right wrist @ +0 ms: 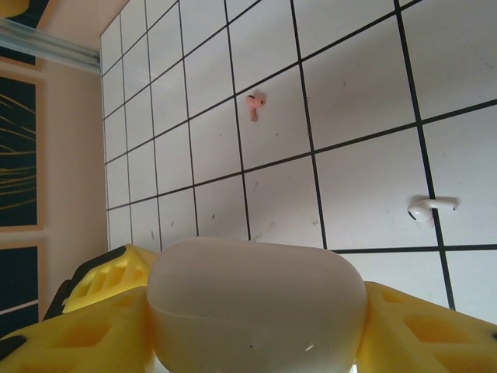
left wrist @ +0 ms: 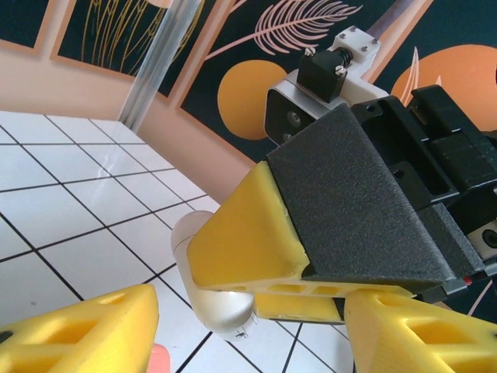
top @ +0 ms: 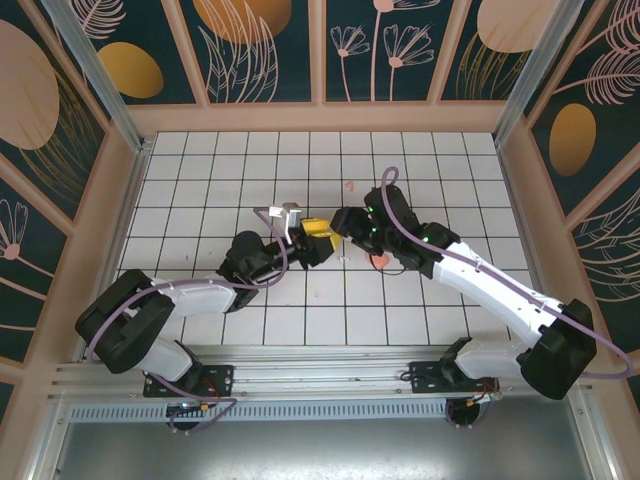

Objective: Insert the wireless bluetooth earbuds into the charging case

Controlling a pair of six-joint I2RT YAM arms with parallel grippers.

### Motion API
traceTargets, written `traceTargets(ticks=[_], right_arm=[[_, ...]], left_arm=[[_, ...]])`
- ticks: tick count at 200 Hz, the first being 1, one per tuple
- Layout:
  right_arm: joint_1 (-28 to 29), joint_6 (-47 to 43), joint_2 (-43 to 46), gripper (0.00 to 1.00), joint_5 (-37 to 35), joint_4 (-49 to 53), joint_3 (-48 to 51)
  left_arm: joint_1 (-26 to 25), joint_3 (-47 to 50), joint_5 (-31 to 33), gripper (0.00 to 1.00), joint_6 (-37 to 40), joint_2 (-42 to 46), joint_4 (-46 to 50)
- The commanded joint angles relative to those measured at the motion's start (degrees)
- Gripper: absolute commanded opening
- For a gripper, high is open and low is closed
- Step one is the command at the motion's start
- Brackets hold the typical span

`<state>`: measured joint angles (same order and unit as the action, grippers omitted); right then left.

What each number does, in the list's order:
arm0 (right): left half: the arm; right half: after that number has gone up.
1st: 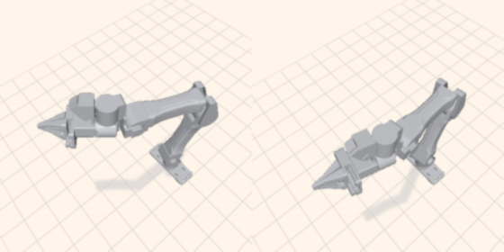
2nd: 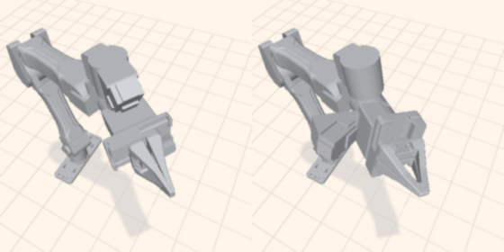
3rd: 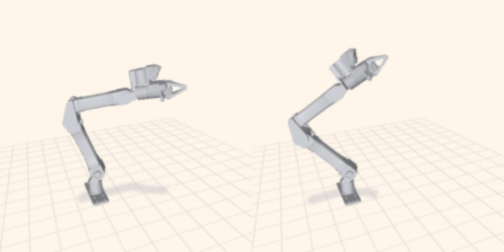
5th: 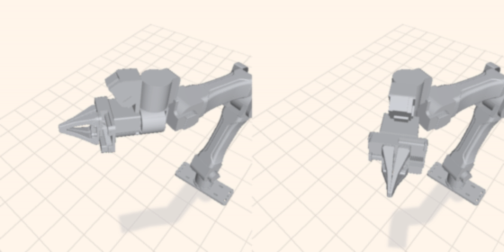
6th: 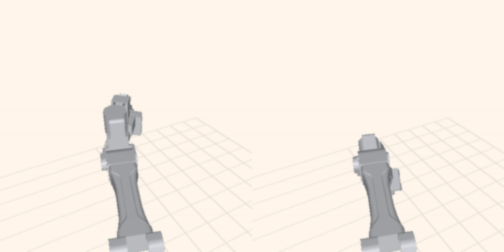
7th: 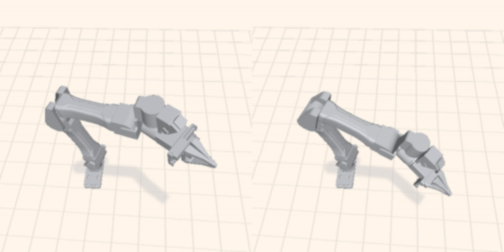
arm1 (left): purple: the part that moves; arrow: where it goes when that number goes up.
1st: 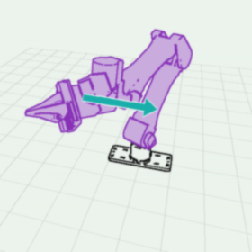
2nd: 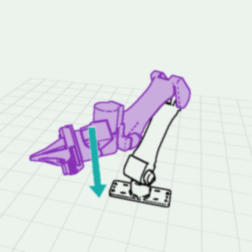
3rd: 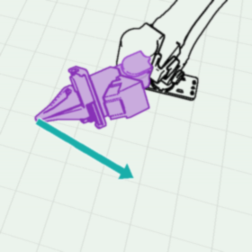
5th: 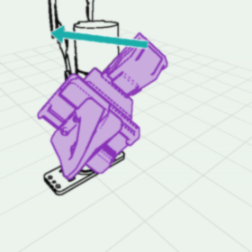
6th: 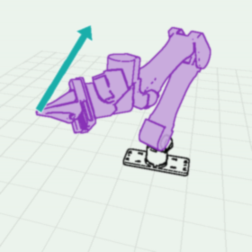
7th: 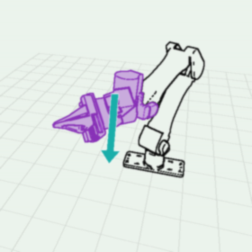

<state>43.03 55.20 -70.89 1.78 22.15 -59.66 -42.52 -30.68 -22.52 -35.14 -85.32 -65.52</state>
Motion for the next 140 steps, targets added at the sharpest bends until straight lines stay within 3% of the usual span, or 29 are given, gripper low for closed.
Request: traceTargets(ticks=[1,68,140], right_arm=[[0.15,1.84,2.03,0.59,2.25,-4.19,0.58],[-2.95,7.86,5.79,0.59,5.51,-9.35,5.05],[-3.60,8.43,7.15,0.59,5.14,-8.60,5.53]], left_arm=[[-0.86,-2.05,0.91,0.63,-0.66,-1.64,-2.89],[-1.41,0.19,4.97,0.54,-3.42,-4.92,-11.41],[-2.47,1.31,6.60,0.50,-2.64,-4.74,-11.20]])
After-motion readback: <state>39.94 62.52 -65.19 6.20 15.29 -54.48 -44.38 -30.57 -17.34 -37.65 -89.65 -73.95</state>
